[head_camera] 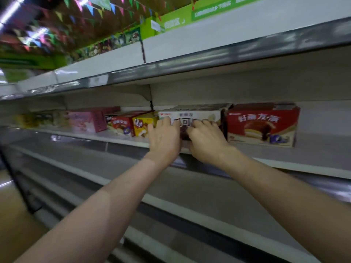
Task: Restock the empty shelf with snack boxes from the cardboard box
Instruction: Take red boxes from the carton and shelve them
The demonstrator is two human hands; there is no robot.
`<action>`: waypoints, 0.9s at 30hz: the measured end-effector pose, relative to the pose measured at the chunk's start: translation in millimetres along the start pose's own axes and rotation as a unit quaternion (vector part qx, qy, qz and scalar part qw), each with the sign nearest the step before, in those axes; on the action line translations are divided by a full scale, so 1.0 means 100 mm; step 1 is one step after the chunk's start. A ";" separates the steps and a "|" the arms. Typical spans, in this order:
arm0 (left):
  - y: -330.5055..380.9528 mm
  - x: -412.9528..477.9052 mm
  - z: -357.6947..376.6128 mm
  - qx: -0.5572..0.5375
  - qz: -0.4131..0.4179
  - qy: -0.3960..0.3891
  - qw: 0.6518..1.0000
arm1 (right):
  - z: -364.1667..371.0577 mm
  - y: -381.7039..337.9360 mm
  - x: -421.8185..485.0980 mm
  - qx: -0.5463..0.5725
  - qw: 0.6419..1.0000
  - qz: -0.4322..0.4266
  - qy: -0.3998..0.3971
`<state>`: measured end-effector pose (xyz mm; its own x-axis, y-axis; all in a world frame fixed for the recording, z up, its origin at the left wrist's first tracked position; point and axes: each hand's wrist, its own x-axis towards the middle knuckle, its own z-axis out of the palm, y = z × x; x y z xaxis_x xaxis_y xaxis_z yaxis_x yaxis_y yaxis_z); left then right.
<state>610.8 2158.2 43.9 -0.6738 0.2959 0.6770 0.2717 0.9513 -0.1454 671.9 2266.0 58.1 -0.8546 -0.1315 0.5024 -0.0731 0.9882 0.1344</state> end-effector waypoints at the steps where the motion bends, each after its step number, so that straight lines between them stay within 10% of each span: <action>1: -0.16 -0.09 -0.03 0.006 -0.011 -0.022 1.000 | 0.02 -0.13 0.02 0.010 1.000 -0.015 -0.004; 27: -4.44 -3.31 -0.47 0.114 -0.312 -0.319 0.888 | 0.76 -5.39 -0.17 0.156 0.900 -0.387 -0.124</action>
<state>745.4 1633.8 -82.2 -0.9159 -0.3758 0.1412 -0.3886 0.9183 -0.0762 687.0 1741.2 -87.5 -0.5707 -0.8073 0.1501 -0.8041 0.5865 0.0973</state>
